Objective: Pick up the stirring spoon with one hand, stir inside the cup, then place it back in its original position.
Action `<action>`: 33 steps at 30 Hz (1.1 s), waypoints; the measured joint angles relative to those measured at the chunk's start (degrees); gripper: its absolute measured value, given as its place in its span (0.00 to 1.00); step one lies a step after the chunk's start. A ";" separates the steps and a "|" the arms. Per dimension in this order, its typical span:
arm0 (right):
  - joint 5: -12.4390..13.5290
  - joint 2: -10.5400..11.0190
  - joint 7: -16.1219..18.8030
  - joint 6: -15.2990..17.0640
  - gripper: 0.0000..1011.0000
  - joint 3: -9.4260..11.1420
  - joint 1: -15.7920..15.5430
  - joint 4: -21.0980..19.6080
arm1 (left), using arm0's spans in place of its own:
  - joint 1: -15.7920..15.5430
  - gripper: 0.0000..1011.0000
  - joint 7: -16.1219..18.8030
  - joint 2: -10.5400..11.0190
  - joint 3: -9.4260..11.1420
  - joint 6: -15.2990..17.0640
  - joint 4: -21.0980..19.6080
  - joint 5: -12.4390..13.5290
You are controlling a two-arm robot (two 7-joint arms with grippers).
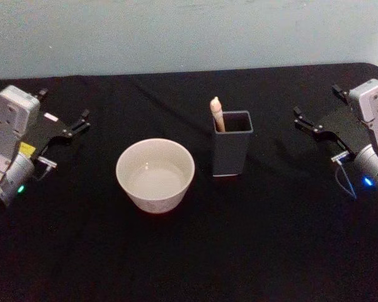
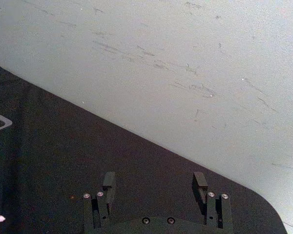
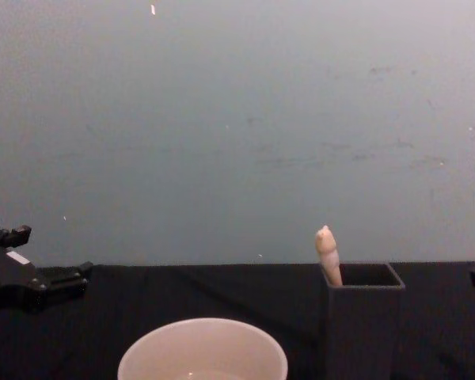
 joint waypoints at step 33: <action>0.00 0.00 0.00 0.00 0.99 0.00 0.00 0.00 | 0.00 0.99 0.00 0.00 0.00 0.00 0.00 0.00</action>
